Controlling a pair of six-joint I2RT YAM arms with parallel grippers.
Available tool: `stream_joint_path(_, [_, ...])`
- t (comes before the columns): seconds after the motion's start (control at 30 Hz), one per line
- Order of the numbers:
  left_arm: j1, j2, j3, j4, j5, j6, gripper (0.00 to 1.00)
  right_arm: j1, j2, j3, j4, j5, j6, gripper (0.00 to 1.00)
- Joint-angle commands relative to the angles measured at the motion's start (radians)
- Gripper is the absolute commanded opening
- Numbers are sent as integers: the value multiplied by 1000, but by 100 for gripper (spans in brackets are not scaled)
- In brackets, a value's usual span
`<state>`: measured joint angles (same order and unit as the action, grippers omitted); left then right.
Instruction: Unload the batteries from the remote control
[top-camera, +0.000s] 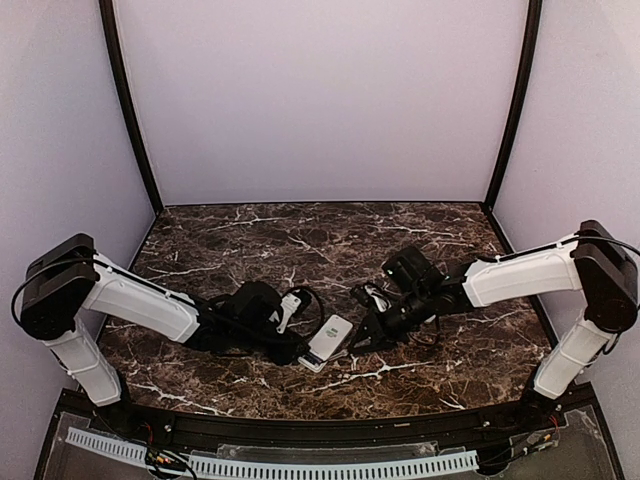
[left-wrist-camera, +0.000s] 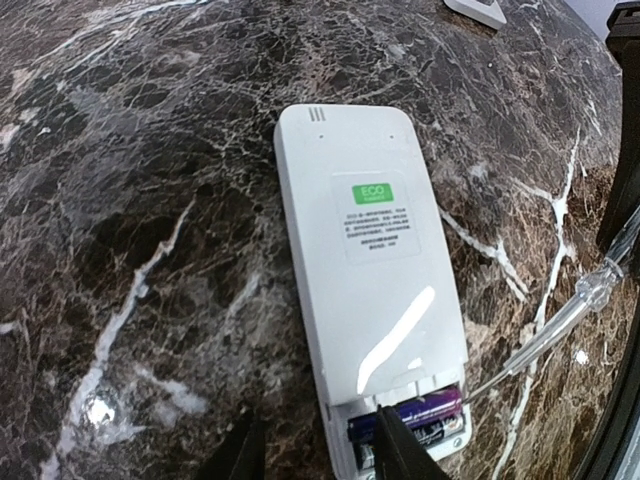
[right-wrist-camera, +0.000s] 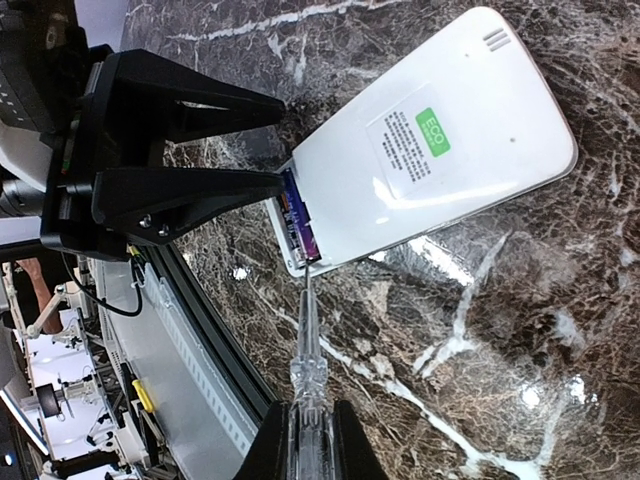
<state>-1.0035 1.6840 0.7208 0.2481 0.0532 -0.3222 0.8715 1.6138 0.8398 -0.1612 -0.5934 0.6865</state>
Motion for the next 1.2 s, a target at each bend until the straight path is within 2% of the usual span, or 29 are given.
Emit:
stream_joint_path(0.0, [-1,-73,-22,-136,-23,-28,38,7,40,23,-154,144,-17,0])
stream_joint_path(0.23, [-1,-76,-54,-162,10,-69,37,7,22,84,-267,182,-48,0])
stream_joint_path(0.5, [-6,-19,-52,-110,57,-89,34,7,6,148,-373,220,-84,0])
stream_joint_path(0.83, [-38,44,-12,-84,88,-96,32,10,48,224,-419,227,-85,0])
stream_joint_path(1.17, [-42,70,8,-90,92,-95,32,78,126,308,-434,266,-51,0])
